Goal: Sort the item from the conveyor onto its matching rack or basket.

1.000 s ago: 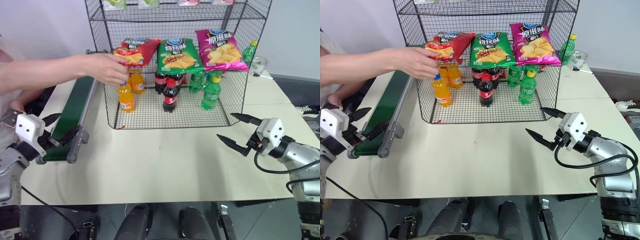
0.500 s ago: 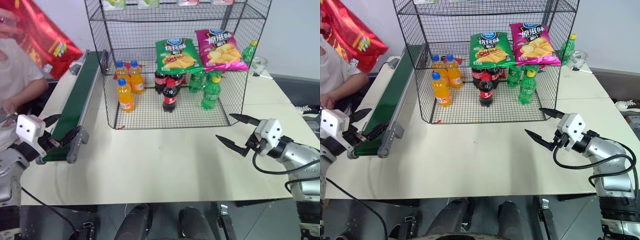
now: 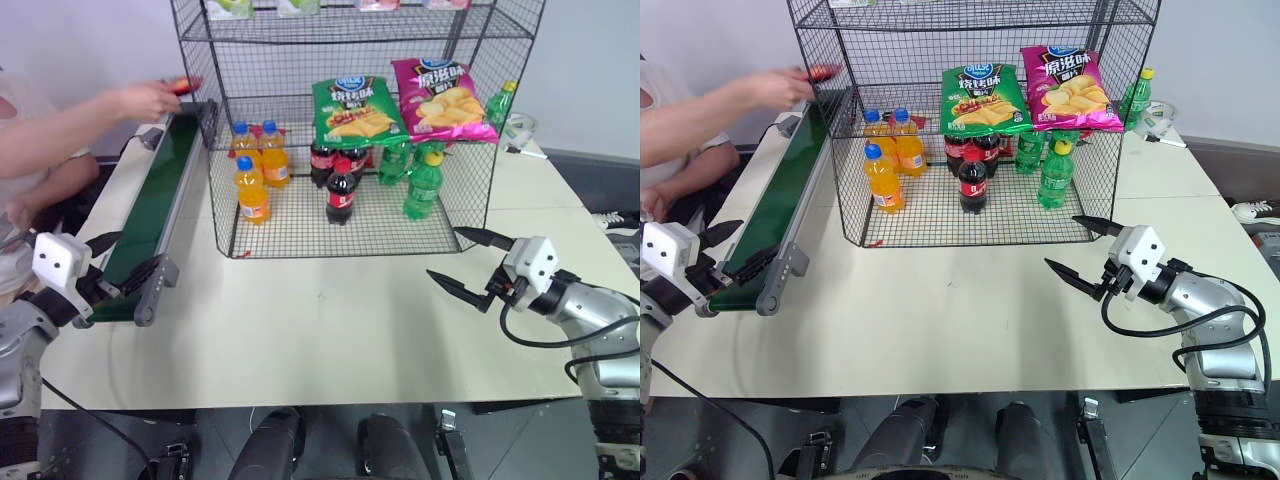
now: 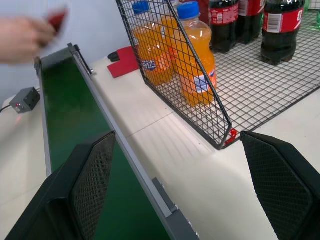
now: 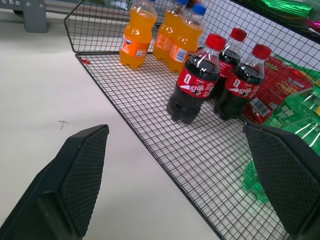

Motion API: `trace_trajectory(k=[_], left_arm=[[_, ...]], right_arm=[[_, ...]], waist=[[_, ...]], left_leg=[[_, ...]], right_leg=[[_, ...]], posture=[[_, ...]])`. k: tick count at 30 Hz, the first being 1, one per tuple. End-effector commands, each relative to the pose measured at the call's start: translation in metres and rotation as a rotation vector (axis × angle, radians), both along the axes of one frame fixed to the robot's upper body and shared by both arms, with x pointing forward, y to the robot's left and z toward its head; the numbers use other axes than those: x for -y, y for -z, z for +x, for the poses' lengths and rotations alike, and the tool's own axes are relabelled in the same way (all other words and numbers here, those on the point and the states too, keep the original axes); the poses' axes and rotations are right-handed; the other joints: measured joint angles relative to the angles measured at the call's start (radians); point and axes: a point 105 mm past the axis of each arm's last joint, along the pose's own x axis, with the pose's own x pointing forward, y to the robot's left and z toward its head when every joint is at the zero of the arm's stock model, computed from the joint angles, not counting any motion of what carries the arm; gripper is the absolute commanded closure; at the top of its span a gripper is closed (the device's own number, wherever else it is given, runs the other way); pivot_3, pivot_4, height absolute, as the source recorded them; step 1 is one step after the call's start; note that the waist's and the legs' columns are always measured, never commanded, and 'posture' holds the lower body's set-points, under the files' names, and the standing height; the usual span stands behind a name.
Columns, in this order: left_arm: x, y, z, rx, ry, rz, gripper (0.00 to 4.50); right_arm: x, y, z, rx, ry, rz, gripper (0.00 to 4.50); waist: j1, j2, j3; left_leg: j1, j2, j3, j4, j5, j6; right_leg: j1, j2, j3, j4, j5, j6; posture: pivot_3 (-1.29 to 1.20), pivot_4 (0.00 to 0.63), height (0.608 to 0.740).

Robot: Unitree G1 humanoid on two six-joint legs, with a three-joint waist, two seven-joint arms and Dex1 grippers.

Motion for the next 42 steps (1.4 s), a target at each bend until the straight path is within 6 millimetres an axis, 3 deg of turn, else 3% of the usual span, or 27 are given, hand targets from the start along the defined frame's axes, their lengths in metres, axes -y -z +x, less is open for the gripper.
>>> trace_trajectory(k=[1,13,21,26,31,39,42], left_arm=[[0.0,-0.011,-0.004,0.035,0.005,0.018,0.35],[-0.002,-0.007,-0.015,0.015,0.025,-0.018,0.35],[-0.015,0.001,-0.015,0.026,-0.088,0.085,0.35],[-0.018,-0.001,-0.026,0.053,-0.103,0.088,0.35],[-0.024,-0.005,-0.042,0.087,-0.137,0.079,0.35],[-0.03,0.005,-0.057,0.068,-0.196,0.184,0.35],[-0.035,-0.005,-0.069,0.162,-0.21,0.544,0.35]], right_arm=[[-0.001,-0.009,0.002,0.045,-0.005,0.002,0.0],[-0.003,-0.009,0.003,0.036,-0.015,0.004,0.0],[-0.011,-0.007,0.003,0.026,-0.037,0.02,0.0],[-0.027,-0.007,0.001,0.012,-0.085,0.055,0.0],[-0.06,-0.006,-0.002,-0.019,-0.177,0.115,0.0],[-0.077,-0.004,-0.001,-0.04,-0.224,0.144,0.0],[-0.083,-0.003,0.001,-0.048,-0.26,0.134,0.0]], waist=[[-0.001,0.0,0.0],[0.0,0.0,0.0],[0.0,0.0,0.0],[-0.004,0.0,0.0],[-0.007,0.0,0.0],[0.002,-0.001,0.0],[0.001,-0.001,0.001]], left_leg=[[0.0,0.0,0.0,0.0,0.0,0.0],[0.0,0.0,0.0,0.0,0.0,-0.001],[0.0,0.0,0.0,-0.001,0.0,-0.001],[0.0,0.0,0.0,-0.002,-0.001,-0.001],[0.0,0.0,0.0,-0.006,0.0,0.0],[0.0,0.0,0.0,-0.007,0.0,0.0],[0.0,0.0,0.0,-0.008,0.0,0.0]], right_leg=[[0.0,0.0,0.0,0.0,0.0,0.0],[0.0,0.0,0.0,-0.001,0.0,0.0],[0.0,0.0,0.0,-0.001,0.0,0.0],[0.0,0.0,0.0,-0.001,0.0,0.0],[-0.003,0.0,0.0,-0.002,0.0,0.0],[-0.006,0.0,0.0,-0.007,0.0,0.0],[-0.006,-0.001,0.0,-0.007,0.0,0.0]], posture=[[0.0,0.15,0.74],[0.0,0.15,0.74],[0.0,0.15,0.74],[0.0,0.15,0.74],[0.0,0.15,0.74],[0.0,0.15,0.74],[0.0,0.15,0.74]])
